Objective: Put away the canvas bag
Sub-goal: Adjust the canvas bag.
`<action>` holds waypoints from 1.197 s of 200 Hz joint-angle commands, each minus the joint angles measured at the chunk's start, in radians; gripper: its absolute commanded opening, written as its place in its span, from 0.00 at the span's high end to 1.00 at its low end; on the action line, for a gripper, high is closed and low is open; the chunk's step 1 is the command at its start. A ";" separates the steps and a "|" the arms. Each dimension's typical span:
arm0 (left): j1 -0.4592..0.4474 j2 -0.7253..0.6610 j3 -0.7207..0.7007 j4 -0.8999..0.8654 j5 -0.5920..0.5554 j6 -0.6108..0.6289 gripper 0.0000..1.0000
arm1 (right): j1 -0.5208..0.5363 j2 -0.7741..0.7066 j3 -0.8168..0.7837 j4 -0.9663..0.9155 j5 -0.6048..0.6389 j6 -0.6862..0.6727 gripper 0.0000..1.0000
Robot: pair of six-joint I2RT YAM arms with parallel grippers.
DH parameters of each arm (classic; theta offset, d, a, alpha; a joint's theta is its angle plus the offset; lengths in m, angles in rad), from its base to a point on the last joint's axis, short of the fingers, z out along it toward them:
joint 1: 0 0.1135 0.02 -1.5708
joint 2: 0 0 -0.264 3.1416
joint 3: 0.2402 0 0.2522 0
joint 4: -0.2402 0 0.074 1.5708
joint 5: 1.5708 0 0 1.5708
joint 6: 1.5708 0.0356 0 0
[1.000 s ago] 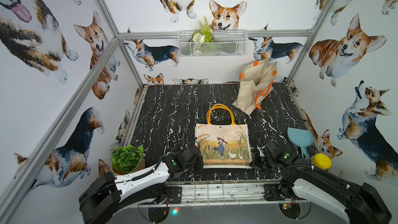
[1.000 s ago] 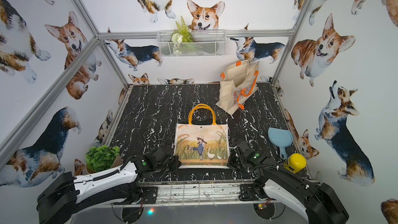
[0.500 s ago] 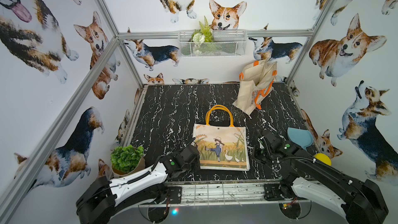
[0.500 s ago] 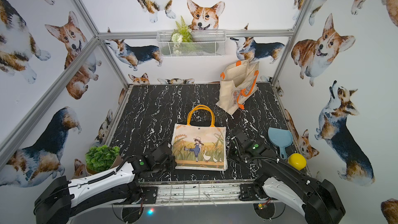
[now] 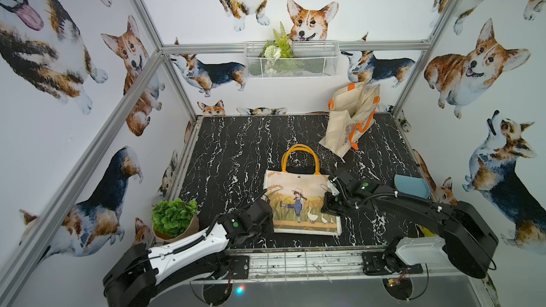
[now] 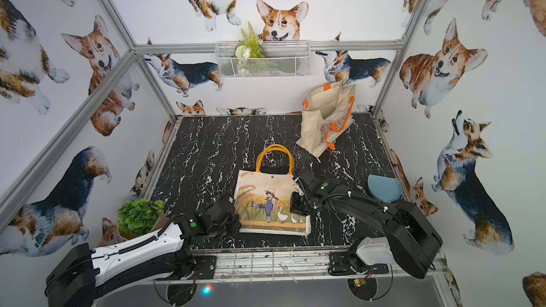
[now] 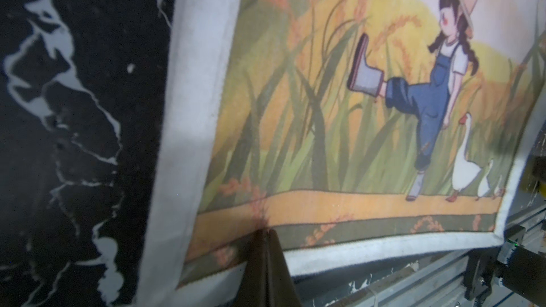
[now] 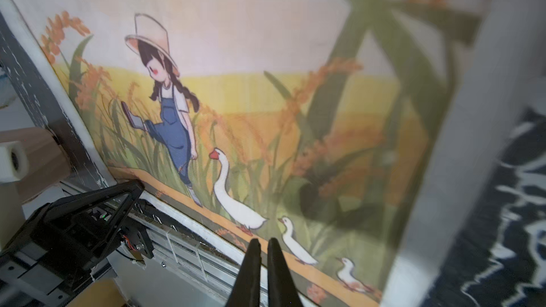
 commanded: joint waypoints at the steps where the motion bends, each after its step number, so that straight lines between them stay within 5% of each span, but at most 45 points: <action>1: 0.001 0.006 -0.004 -0.127 -0.011 -0.008 1.00 | 0.007 0.055 -0.006 0.060 -0.011 0.018 0.89; 130: 0.003 -0.257 -0.077 -0.384 -0.079 -0.075 1.00 | 0.007 0.174 0.052 -0.096 0.101 -0.008 0.89; 192: 0.003 -0.317 -0.091 -0.436 -0.074 -0.086 0.63 | 0.006 0.200 0.055 -0.095 0.094 -0.011 0.89; 239: 0.003 -0.389 -0.105 -0.492 -0.067 -0.115 0.62 | 0.007 0.214 0.062 -0.094 0.091 -0.016 0.89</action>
